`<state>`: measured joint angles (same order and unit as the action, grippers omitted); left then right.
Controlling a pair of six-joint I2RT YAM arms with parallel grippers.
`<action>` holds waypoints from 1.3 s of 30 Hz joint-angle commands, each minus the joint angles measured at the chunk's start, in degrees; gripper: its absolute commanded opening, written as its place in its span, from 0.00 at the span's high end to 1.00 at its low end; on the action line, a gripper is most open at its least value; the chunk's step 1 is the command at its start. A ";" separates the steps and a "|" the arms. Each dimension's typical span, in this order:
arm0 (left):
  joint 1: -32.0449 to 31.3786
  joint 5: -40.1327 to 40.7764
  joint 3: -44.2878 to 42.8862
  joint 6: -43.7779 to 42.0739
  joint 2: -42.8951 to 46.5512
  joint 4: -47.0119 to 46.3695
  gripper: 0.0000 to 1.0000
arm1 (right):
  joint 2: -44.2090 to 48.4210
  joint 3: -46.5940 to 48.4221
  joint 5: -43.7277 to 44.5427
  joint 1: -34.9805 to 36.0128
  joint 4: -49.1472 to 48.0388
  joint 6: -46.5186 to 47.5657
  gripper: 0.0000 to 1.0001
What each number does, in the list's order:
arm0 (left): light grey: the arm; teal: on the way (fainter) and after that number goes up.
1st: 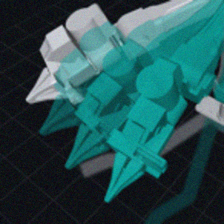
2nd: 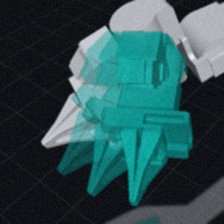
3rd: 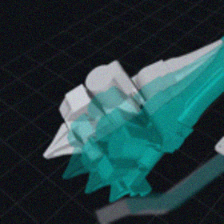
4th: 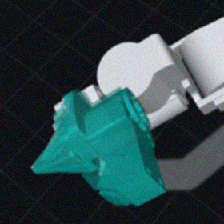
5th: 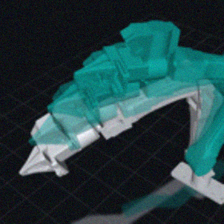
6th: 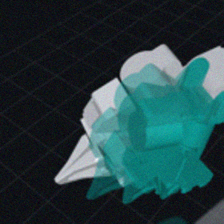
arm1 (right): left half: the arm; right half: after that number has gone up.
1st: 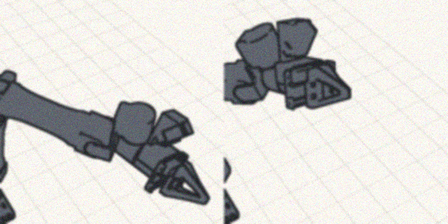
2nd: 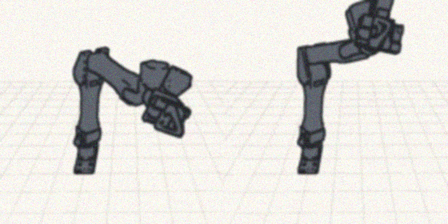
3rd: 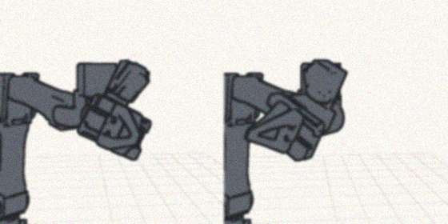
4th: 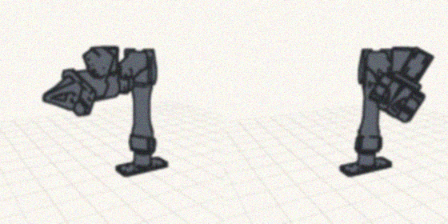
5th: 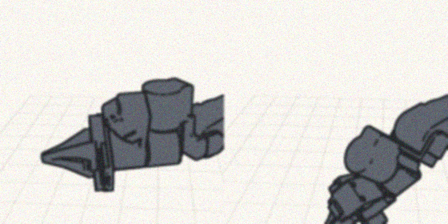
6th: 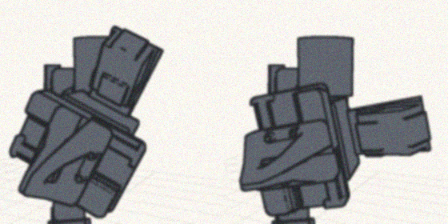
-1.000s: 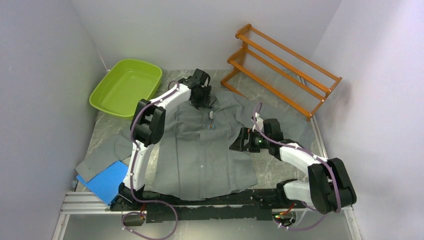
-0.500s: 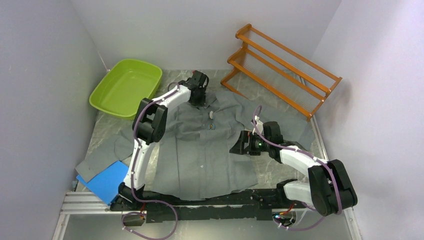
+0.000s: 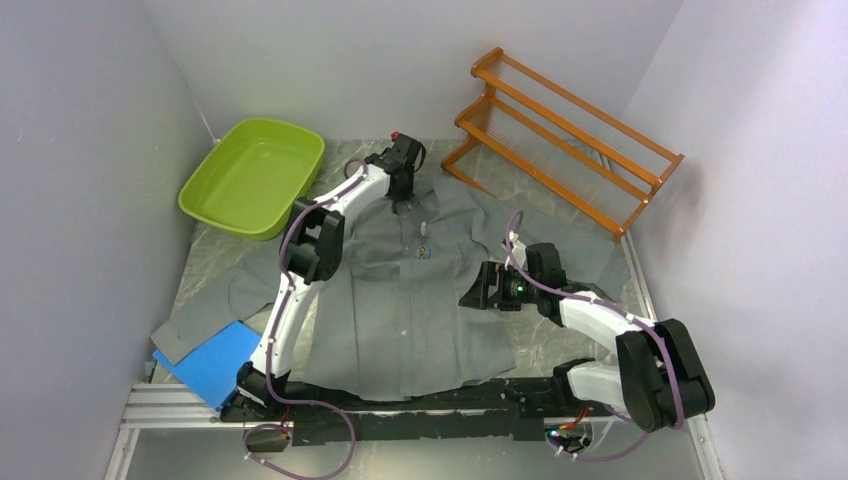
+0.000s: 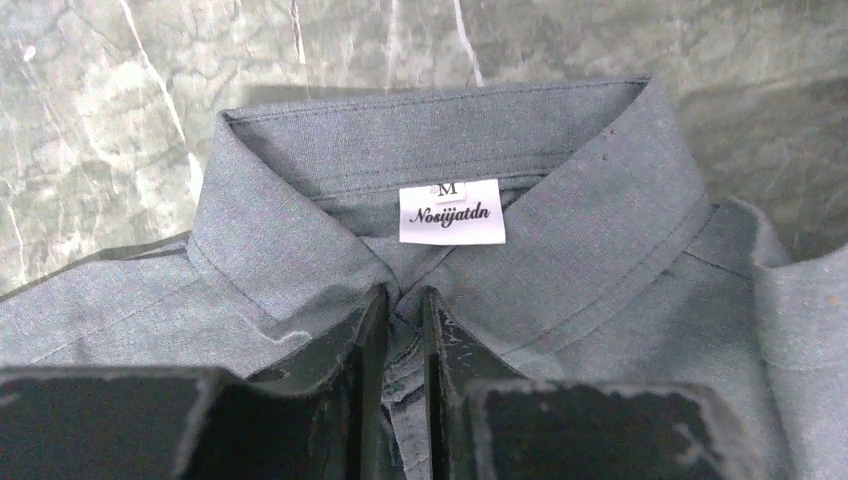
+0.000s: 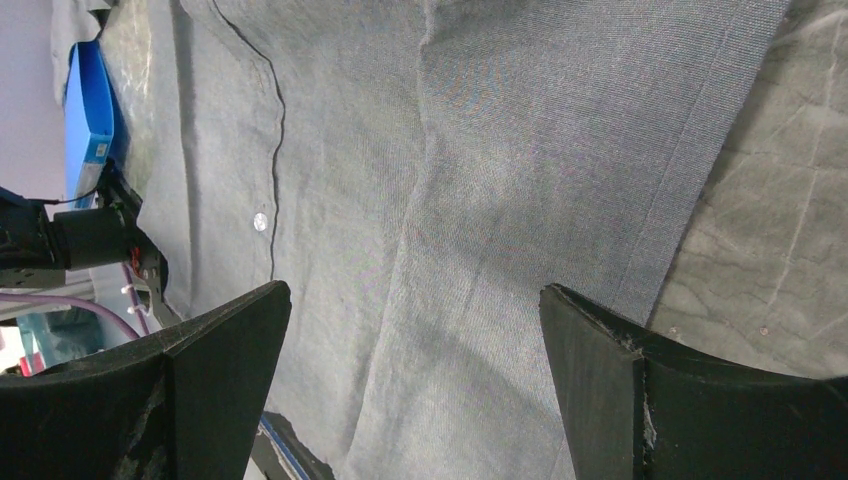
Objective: Pin the brooch onto the clothing
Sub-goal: Flatten out the clothes at the center of the board.
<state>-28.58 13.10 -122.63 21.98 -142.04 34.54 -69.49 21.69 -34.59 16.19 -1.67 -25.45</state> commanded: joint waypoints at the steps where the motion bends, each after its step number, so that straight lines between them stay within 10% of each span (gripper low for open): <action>1: 1.78 3.57 -2.33 1.18 -6.05 4.41 0.80 | -0.71 0.38 1.49 0.38 -0.10 1.46 0.00; 23: 7.57 7.48 -8.59 -5.30 -9.62 -3.71 0.88 | -3.76 2.44 5.23 1.34 3.24 0.91 0.00; 31: 6.63 -3.42 -2.03 -5.66 0.39 -8.04 0.26 | -0.31 4.06 4.96 1.32 5.32 2.76 0.00; 39: 4.76 -9.84 30.49 -0.98 32.62 -20.03 0.06 | 4.78 7.52 5.04 1.38 9.66 3.53 0.00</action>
<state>-22.81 7.79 -103.15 17.76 -127.74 22.61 -67.18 25.89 -30.06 17.39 6.04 -23.38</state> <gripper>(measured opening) 0.935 0.997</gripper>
